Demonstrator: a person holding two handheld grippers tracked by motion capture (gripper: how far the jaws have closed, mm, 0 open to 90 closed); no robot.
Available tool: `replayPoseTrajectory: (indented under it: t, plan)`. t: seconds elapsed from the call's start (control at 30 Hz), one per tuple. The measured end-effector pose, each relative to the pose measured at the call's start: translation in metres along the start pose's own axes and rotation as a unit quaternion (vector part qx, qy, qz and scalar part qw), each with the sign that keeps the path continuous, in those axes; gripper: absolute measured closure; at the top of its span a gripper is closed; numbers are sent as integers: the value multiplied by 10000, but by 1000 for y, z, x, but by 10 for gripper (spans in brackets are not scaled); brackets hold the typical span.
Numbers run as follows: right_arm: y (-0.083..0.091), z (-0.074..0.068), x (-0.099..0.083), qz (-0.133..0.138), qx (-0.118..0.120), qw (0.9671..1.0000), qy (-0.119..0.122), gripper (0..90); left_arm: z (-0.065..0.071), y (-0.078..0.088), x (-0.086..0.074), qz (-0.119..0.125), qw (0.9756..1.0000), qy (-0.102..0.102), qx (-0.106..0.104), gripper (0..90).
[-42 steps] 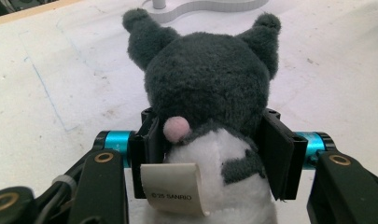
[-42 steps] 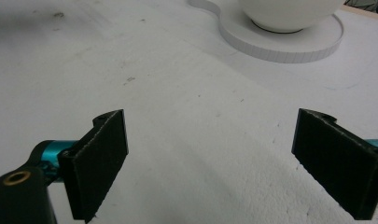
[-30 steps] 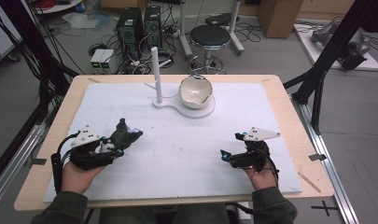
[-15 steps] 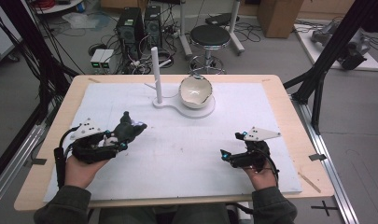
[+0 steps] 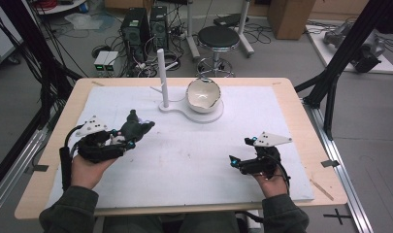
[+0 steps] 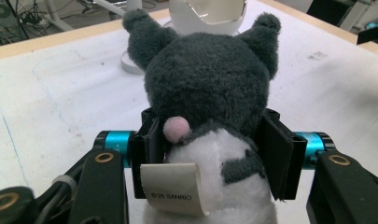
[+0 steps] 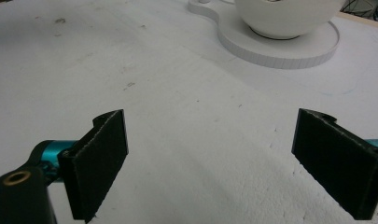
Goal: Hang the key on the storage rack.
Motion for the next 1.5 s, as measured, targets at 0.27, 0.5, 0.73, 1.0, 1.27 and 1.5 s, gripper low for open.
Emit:
replayPoseTrajectory:
  t: [0.27,0.5,0.73,1.0,1.27,1.5]
  plan:
    - [1,0,0,32,8,10000,-21,97,0,-5,13,88,10000,31,-22,464]
    - [2,1,0,38,-6,10000,-36,97,-1,-9,19,149,9998,143,-58,465]
    - [1,1,0,35,10,10000,-33,97,-6,-13,23,166,9995,267,-43,467]
    - [1,0,0,19,20,10000,-31,97,-9,-15,25,205,9991,367,-32,467]
    - [0,0,0,28,26,10000,-23,97,-8,-18,30,186,9993,313,-27,467]
    - [0,1,0,34,21,10000,-16,97,-6,-21,39,213,9994,278,-39,468]
Point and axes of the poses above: each handheld gripper's, and its own axes: y roughly backward along the jaws, x roughly out of its top, z roughly to its right, the point moved 9 cm from there along -y, roughly forward along the jaws
